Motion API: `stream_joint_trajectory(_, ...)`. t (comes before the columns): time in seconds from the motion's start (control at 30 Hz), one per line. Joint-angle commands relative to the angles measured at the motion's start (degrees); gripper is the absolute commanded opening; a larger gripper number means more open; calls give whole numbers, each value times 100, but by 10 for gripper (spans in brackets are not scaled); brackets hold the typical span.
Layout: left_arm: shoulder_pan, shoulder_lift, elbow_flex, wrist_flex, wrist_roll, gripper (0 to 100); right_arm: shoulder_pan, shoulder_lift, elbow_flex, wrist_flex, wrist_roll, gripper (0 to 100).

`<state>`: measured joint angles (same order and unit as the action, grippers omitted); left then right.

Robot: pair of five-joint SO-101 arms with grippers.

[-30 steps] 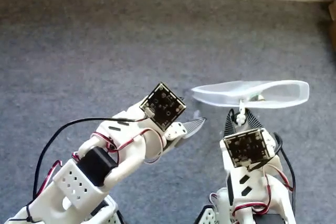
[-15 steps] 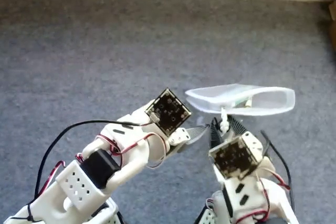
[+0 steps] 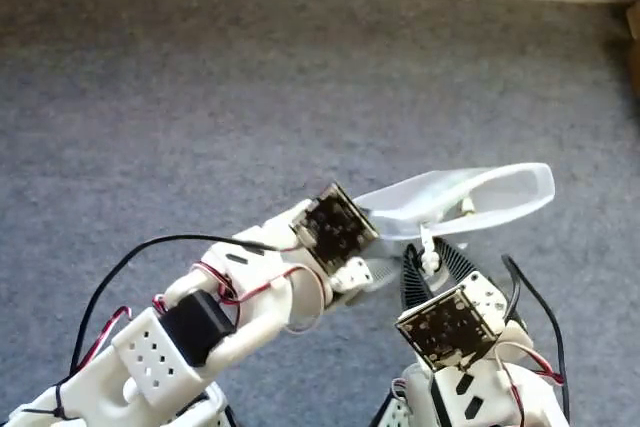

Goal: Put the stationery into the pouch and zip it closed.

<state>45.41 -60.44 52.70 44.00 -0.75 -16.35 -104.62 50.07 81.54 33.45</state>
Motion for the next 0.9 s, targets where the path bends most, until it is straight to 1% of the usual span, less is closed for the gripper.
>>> stream_joint_trajectory(0.0,224,-110,-48,-26,35,231,-84,13,-286,163,105,5)
stream_joint_trajectory(0.17,233,-110,-66,-62,35,231,-725,13,-330,558,97,5)
stream_joint_trajectory(0.23,233,-110,-66,-62,35,231,-857,13,-321,655,97,5)
stream_joint_trajectory(0.37,259,-110,-66,-62,35,231,-884,13,-303,716,97,5)
stream_joint_trajectory(0.57,585,-110,-40,-44,62,230,-892,13,-330,840,97,5)
stream_joint_trajectory(0.73,523,-110,-48,-44,70,230,-892,13,-338,1077,88,5)
stream_joint_trajectory(0.87,400,-110,-66,-62,70,230,-892,13,-303,1077,88,5)
